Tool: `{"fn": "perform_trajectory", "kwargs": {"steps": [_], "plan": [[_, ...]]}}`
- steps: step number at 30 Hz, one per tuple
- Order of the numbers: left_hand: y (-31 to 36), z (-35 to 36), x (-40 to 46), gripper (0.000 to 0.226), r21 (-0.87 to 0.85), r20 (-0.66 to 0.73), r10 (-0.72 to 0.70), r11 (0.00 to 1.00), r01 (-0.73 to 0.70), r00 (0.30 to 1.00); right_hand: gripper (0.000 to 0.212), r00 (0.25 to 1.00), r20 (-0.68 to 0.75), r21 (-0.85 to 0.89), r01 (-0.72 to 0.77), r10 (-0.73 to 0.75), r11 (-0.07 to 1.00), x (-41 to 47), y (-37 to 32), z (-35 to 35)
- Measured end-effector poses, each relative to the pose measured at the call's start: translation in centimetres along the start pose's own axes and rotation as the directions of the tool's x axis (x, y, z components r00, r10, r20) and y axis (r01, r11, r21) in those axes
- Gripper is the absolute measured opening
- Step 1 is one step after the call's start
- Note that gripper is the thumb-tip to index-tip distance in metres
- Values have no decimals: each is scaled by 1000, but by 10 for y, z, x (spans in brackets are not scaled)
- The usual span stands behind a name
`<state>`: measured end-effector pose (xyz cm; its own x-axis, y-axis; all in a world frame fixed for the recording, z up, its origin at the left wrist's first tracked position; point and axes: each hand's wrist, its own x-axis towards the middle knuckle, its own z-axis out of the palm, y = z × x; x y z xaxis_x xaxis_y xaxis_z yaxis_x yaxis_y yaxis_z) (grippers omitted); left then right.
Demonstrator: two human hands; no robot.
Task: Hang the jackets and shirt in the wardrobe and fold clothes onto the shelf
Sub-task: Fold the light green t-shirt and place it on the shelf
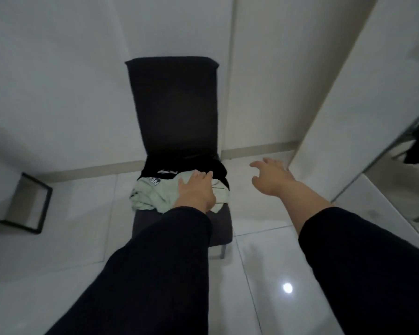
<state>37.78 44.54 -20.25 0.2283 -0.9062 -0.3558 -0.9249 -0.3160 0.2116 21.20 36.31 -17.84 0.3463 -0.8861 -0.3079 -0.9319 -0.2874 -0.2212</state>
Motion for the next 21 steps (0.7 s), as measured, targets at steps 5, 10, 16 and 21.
{"fn": "perform_trajectory", "kwargs": {"steps": [5, 10, 16, 21], "plan": [[-91, 10, 27, 67, -35, 56, -115, 993, 117, 992, 56, 985, 110, 7, 136, -136, 991, 56, -74, 49], [-161, 37, 55, 65, -96, 136, -206, 971, 219, 969, 56, 952, 218, 18, 218, -216, 976, 100, -124, 110], [-222, 78, 102, 62, -266, 202, -295, 901, 342, 934, 50, 906, 296, 33, 306, -302, 951, 159, -173, 188], [-269, 136, 160, 56, -409, 201, -336, 825, 390, 920, 49, 879, 302, 68, 367, -370, 928, 215, -206, 257]]}}
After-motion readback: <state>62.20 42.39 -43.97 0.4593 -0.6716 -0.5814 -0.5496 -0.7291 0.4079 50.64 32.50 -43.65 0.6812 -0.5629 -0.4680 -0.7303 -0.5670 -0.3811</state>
